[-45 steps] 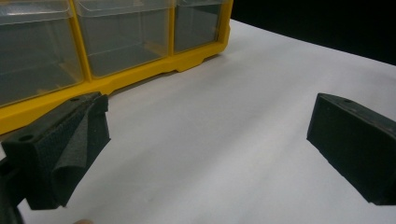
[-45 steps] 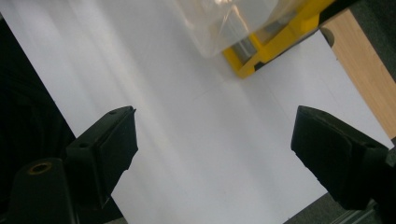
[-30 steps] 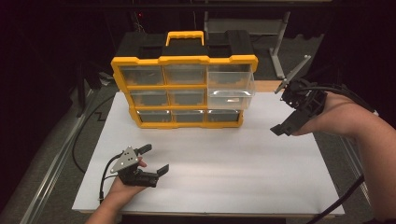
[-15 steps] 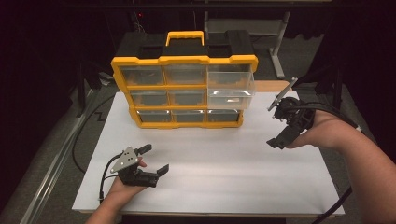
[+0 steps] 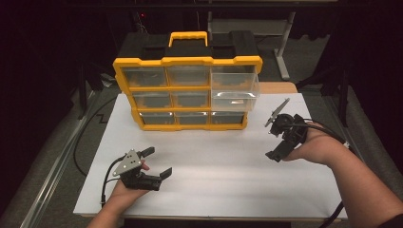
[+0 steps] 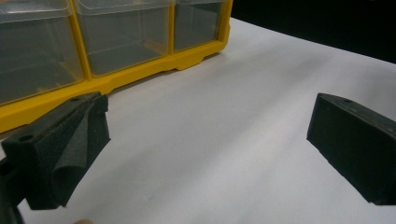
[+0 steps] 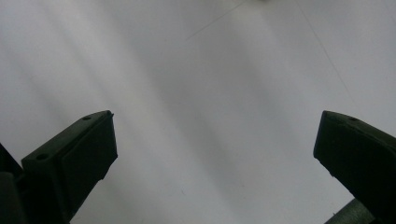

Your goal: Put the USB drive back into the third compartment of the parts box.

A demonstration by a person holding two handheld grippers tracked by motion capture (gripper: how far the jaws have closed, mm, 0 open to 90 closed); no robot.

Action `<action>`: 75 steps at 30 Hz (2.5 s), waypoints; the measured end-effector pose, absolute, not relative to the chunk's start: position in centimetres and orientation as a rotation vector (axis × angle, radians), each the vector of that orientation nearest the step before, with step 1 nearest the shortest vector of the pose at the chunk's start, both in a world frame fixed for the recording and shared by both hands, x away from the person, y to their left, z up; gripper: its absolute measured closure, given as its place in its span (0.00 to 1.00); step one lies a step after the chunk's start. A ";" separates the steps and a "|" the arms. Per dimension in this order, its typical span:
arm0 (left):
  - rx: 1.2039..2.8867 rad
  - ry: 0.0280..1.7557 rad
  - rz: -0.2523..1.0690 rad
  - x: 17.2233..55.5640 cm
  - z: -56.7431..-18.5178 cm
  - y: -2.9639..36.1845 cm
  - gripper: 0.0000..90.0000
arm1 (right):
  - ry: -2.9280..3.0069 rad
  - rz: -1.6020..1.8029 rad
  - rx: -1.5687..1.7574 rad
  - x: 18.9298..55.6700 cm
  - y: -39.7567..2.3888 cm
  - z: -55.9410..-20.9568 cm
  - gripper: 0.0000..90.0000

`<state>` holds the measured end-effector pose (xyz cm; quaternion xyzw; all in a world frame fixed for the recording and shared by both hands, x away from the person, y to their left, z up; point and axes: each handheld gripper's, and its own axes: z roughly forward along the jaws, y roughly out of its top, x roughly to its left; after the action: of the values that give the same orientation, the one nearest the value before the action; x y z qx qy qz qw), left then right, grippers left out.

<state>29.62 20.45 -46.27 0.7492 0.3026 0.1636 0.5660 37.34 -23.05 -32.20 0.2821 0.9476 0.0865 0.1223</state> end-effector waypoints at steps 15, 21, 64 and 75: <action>1.765 0.712 0.386 29.6 -46.3 20.4 0.00 | 2.802 0.225 0.826 37.5 -21.9 -38.0 0.00; 1.767 0.710 0.385 29.6 -46.3 20.4 0.00 | 2.827 0.226 0.837 37.6 -21.5 -40.1 0.00; 1.780 0.845 0.346 30.8 -46.6 21.2 0.00 | 2.038 1.412 1.088 30.6 -24.4 -46.3 0.00; 1.791 0.838 0.357 30.4 -46.6 21.0 0.00 | 2.027 1.410 1.053 30.4 -24.4 -46.1 0.00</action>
<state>30.44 21.02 -46.57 0.7522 0.3520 0.1502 0.5364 30.40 -24.36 -46.12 0.3819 0.7355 0.5117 0.2266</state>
